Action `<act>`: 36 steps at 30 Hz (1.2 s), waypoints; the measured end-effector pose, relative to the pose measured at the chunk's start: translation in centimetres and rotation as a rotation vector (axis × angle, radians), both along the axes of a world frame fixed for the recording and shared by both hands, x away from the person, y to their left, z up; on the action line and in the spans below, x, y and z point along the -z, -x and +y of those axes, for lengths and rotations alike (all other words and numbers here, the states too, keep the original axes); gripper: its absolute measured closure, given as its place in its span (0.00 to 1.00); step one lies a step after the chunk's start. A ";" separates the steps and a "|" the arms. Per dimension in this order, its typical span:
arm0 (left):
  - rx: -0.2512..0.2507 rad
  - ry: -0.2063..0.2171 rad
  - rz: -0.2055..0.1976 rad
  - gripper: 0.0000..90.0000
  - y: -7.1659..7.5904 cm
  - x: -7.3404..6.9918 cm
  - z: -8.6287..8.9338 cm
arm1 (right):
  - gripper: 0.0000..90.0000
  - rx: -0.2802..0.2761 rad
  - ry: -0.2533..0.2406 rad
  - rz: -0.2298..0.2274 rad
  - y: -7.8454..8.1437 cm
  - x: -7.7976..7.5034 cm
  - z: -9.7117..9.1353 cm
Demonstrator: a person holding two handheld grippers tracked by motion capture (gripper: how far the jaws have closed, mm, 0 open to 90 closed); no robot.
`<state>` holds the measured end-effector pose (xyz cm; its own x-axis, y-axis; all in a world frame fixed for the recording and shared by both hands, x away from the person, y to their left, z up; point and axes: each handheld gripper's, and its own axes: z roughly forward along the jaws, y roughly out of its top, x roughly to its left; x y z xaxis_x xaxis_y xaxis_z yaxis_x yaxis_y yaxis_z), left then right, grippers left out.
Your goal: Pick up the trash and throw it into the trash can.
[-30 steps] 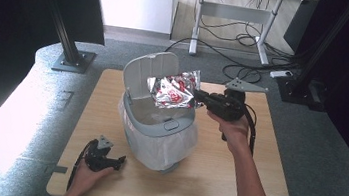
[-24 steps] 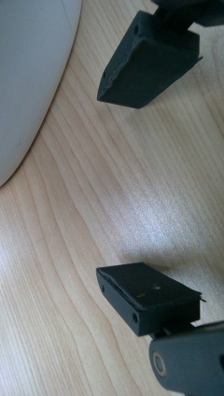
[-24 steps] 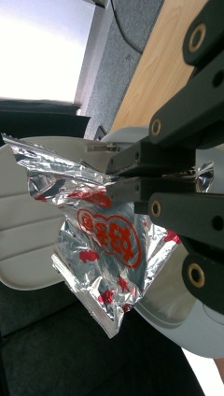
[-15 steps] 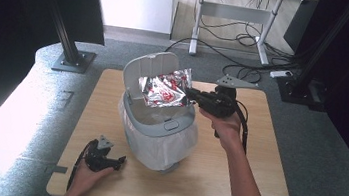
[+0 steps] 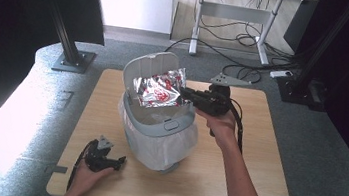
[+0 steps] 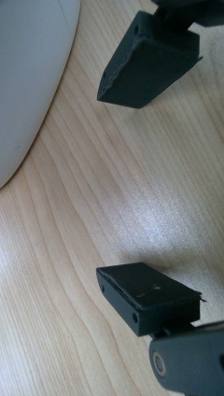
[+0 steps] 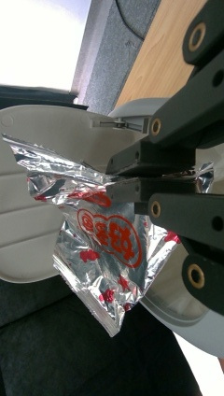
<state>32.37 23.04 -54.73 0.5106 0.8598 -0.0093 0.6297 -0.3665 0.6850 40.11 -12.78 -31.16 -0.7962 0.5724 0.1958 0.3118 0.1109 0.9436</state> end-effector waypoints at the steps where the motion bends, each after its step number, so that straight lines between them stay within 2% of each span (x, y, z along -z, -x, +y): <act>1: 0.000 0.000 0.000 0.16 0.0 0.0 0.0 | 0.95 -0.002 0.000 0.000 0.0 0.0 0.1; 5: 0.000 0.000 0.000 0.16 0.0 0.0 0.0 | 0.94 -0.006 0.003 0.001 -0.1 0.1 0.3; 7: 0.000 0.000 0.000 0.16 0.0 0.0 0.0 | 0.90 -0.006 0.012 0.000 -0.1 0.2 0.4; 8: 0.000 0.000 0.000 0.16 0.0 0.0 0.0 | 0.80 -0.003 0.019 -0.004 -0.1 0.2 0.4; 9: 0.000 0.000 0.000 0.16 0.0 0.0 0.0 | 0.65 0.013 0.033 -0.015 -0.1 0.2 0.5; 10: 0.000 0.000 0.000 0.16 0.0 0.0 0.0 | 0.56 0.054 0.057 -0.034 0.0 0.2 0.7; 13: 0.000 0.000 0.000 0.16 0.0 0.0 0.0 | 0.48 0.058 0.068 -0.041 0.2 0.3 0.7; 26: 0.001 0.001 0.000 0.16 0.0 0.0 0.0 | 0.48 0.042 0.082 -0.051 0.9 0.7 -0.1; 31: 0.000 0.000 0.000 0.16 0.0 0.0 0.0 | 0.49 0.048 0.086 -0.055 1.5 1.4 -1.8; 36: -0.001 0.000 0.000 0.16 0.0 0.0 0.0 | 0.49 0.080 0.093 -0.058 2.2 2.2 -3.8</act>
<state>32.36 23.02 -54.73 0.5101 0.8601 -0.0098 0.6301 -0.3658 0.6849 37.87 -16.58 -33.39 -0.7559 0.6480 0.0933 0.2680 0.1763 0.9472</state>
